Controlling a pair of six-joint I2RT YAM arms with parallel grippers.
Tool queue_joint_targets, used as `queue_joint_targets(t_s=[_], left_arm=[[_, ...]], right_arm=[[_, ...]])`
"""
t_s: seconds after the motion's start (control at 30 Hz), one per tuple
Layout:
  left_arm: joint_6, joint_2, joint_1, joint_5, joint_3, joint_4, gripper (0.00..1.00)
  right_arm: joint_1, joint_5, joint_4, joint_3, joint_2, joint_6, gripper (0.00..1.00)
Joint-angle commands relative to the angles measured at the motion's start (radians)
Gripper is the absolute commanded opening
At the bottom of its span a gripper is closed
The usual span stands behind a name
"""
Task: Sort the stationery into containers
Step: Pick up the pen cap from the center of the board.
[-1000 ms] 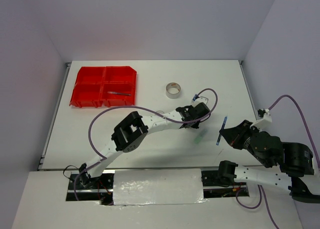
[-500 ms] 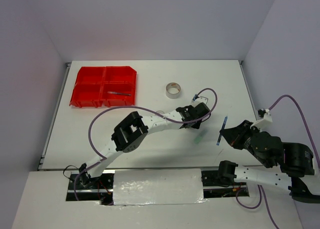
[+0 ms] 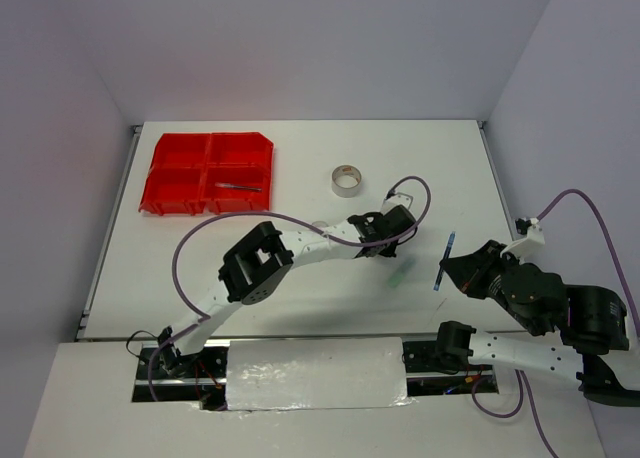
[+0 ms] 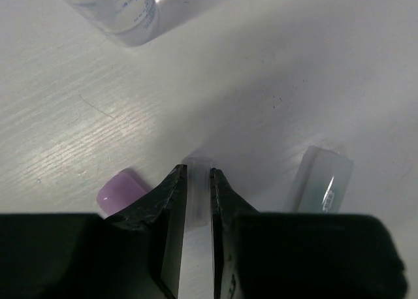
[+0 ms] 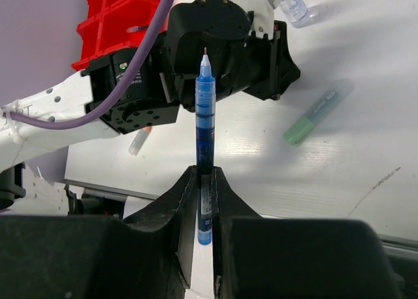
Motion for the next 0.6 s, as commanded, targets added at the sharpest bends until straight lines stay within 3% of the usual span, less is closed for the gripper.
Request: queue_joint_targets(t_s=[0.0,0.13,0.33,0.57], left_arm=[[-0.022,-0.100,0.003,0.052,-0.073,0.042,0.11],[-0.030,-0.190,0.015,0.090,-0.104,0.111,0.11],[-0.021,-0.174,0.020,0.078,-0.004,0.026,0.08],[-0.053,-0.232,0.024,0.040,-0.062,-0.028,0.03]], right_arm=[[0.001,0.028,0.042,0.007,0.006,-0.021,0.00],[0.001,0.034,0.041,0.003,-0.012,-0.018,0.00],[0.001,0.031,0.030,-0.003,-0.034,-0.012,0.00],[0.001,0.031,0.035,-0.013,-0.028,-0.018,0.00]])
